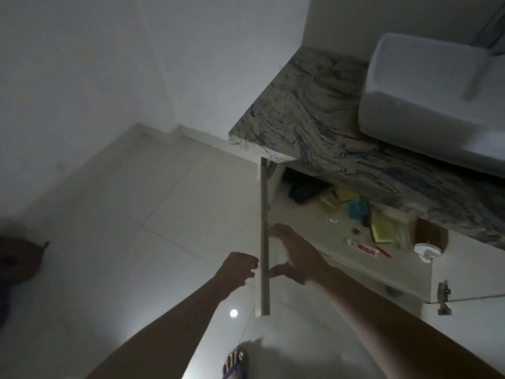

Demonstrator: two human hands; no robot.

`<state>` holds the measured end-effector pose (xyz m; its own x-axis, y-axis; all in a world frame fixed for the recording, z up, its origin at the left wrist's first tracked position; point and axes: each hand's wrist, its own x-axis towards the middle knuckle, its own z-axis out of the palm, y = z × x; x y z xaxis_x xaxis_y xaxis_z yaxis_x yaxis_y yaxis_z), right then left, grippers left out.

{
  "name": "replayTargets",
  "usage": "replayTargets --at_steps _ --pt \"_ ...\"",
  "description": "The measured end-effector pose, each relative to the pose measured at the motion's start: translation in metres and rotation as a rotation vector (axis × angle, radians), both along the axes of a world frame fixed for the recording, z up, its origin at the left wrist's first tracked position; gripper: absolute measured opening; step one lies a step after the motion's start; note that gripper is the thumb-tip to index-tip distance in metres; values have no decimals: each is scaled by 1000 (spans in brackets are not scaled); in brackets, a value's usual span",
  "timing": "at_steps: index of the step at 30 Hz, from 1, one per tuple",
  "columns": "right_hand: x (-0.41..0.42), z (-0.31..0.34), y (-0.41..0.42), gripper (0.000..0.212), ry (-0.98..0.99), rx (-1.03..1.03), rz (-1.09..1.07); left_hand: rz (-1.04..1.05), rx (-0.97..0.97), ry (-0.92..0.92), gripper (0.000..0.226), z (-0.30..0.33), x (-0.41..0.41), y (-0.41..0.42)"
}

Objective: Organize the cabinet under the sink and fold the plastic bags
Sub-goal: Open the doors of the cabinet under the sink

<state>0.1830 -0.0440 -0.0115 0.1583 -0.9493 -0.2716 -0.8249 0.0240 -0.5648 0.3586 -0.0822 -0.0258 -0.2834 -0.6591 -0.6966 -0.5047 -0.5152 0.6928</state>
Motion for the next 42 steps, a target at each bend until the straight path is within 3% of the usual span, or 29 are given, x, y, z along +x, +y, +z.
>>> replayTargets --at_steps 2,4,6,10,13,17,18,22,24,29,36,42 --pt "31 -3 -22 117 171 -45 151 93 47 34 23 5 30 -2" --pt "62 -8 -41 113 380 -98 237 140 -10 0 29 7 56 -6" --pt "87 -12 -55 101 467 -117 243 105 -125 -124 35 10 81 -14" --pt "114 -12 -77 80 497 -86 219 -41 -346 -350 43 17 115 -32" --pt "120 -10 -84 75 475 -60 204 -61 -341 -385 44 15 125 -43" --pt "112 -4 -83 76 457 -62 238 -182 -387 -472 25 17 120 -49" --pt "106 -1 -84 77 459 -59 242 -212 -466 -530 16 20 116 -50" --pt "73 11 -82 76 416 31 137 -414 -1040 -675 42 34 91 -65" --pt "50 19 -76 74 372 79 42 -534 -1151 -639 43 43 67 -75" --pt "-26 25 -43 69 333 165 -156 -790 -988 -465 50 50 -10 -75" --pt "-144 -3 27 69 336 303 -405 -1047 -714 -474 72 18 -113 -63" --pt "-240 -50 83 66 326 379 -526 -1126 -671 -500 74 -25 -191 -41"
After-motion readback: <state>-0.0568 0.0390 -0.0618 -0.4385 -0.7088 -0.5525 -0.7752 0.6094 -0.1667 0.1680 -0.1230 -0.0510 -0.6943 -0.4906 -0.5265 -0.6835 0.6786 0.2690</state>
